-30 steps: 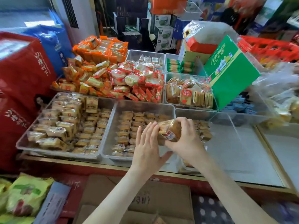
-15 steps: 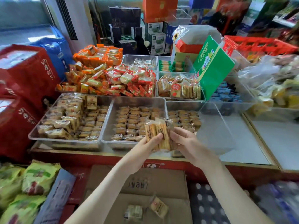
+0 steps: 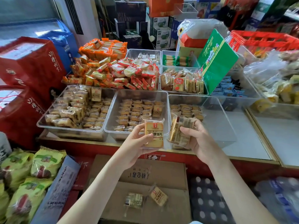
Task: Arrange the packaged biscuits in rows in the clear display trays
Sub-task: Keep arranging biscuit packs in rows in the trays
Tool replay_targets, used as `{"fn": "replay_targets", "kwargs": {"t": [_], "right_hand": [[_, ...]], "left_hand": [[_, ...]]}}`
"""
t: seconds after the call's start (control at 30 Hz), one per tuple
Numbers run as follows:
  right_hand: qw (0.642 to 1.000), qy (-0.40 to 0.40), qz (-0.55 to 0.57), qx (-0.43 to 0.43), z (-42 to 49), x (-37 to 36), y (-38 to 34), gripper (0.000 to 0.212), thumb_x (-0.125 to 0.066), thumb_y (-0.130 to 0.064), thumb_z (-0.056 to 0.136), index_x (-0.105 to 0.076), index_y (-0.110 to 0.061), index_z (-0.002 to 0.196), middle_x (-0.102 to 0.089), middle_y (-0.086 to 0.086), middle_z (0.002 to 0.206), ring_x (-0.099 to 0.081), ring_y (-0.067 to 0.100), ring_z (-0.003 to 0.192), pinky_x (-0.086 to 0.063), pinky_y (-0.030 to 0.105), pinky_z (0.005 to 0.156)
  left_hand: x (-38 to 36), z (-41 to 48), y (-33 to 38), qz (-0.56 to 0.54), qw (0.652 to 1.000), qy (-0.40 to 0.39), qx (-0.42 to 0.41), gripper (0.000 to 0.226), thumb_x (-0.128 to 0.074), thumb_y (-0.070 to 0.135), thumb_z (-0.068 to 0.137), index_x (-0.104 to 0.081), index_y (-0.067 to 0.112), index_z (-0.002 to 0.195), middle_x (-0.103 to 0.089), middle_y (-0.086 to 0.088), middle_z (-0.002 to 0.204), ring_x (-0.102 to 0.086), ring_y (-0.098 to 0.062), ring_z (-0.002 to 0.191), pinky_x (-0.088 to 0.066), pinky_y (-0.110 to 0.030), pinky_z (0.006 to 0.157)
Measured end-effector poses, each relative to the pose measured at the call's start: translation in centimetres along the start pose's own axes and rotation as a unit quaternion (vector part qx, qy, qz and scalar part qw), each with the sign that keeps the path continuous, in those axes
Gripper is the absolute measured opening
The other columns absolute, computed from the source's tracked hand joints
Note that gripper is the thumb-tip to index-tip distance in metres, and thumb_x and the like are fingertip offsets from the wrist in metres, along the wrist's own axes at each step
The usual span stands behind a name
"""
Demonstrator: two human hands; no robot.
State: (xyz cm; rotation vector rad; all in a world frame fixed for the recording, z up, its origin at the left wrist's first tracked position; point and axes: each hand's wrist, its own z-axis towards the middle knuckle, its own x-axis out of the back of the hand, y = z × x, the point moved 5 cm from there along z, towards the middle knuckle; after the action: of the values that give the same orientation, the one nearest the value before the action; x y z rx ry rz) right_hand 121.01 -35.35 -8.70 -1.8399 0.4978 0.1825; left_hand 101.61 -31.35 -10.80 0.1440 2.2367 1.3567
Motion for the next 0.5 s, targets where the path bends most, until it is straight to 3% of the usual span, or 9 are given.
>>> {"fn": "replay_targets", "kwargs": {"t": [0.07,0.17,0.23,0.3,0.43,0.5], "right_hand": [[1.000,-0.017,0.004,-0.001,-0.2,-0.4,0.0,0.051,-0.071,-0.004,0.070,-0.047,-0.010,0.114,-0.068,0.014,0.099,-0.068,0.029,0.090,-0.058,0.042,0.066],[0.998,-0.046,0.032,0.013,-0.5,-0.9,0.0,0.048,-0.073,-0.003,0.072,-0.044,-0.013,0.108,-0.067,0.013,0.097,-0.067,0.027,0.089,-0.058,0.037,0.067],[0.997,-0.043,0.067,0.022,-0.6,-0.9,-0.2,0.040,-0.071,-0.007,0.078,-0.045,-0.012,0.108,-0.066,0.013,0.098,-0.066,0.025,0.088,-0.058,0.034,0.068],[0.995,-0.038,0.082,0.031,-0.8,-1.2,-0.4,0.034,-0.065,-0.014,0.082,-0.047,-0.010,0.111,-0.065,0.013,0.100,-0.065,0.024,0.088,-0.057,0.031,0.064],[0.996,0.071,-0.044,0.037,-0.7,-1.5,0.0,0.030,-0.068,-0.019,0.088,-0.047,-0.015,0.109,-0.065,0.014,0.104,-0.069,0.026,0.090,-0.056,0.030,0.057],[0.981,0.131,-0.115,0.080,-0.8,-1.6,-0.1,0.034,-0.068,-0.022,0.089,-0.039,-0.024,0.106,-0.061,0.018,0.104,-0.069,0.030,0.088,-0.059,0.041,0.064]], "left_hand": [[-0.2,-0.2,-0.1,0.027,1.000,-0.005,-0.004,0.047,-0.063,0.007,0.088,-0.047,0.014,0.132,-0.068,-0.016,0.117,-0.068,-0.034,0.105,-0.054,-0.049,0.093],[-0.3,-0.4,-0.2,0.060,0.998,0.028,-0.007,0.043,-0.058,0.006,0.095,-0.042,0.014,0.134,-0.069,-0.014,0.116,-0.070,-0.028,0.101,-0.057,-0.045,0.089],[-0.2,-0.4,-0.2,0.081,0.994,0.068,-0.026,0.049,-0.057,0.008,0.097,-0.032,0.024,0.135,-0.069,-0.012,0.114,-0.073,-0.020,0.093,-0.060,-0.033,0.077],[-0.2,-0.5,-0.1,0.108,0.988,0.090,-0.057,0.058,-0.055,0.010,0.098,-0.022,0.037,0.137,-0.070,-0.010,0.112,-0.073,-0.016,0.090,-0.058,-0.028,0.074],[-1.5,-0.9,0.0,0.151,0.980,0.080,-0.098,0.061,-0.054,0.014,0.100,-0.014,0.044,0.136,-0.070,-0.002,0.109,-0.070,-0.008,0.092,-0.054,-0.022,0.079],[-2.2,-1.1,0.0,0.199,0.966,0.103,-0.127,0.055,-0.054,0.016,0.100,-0.020,0.036,0.139,-0.065,0.007,0.111,-0.065,-0.005,0.099,-0.050,-0.018,0.080]]}}
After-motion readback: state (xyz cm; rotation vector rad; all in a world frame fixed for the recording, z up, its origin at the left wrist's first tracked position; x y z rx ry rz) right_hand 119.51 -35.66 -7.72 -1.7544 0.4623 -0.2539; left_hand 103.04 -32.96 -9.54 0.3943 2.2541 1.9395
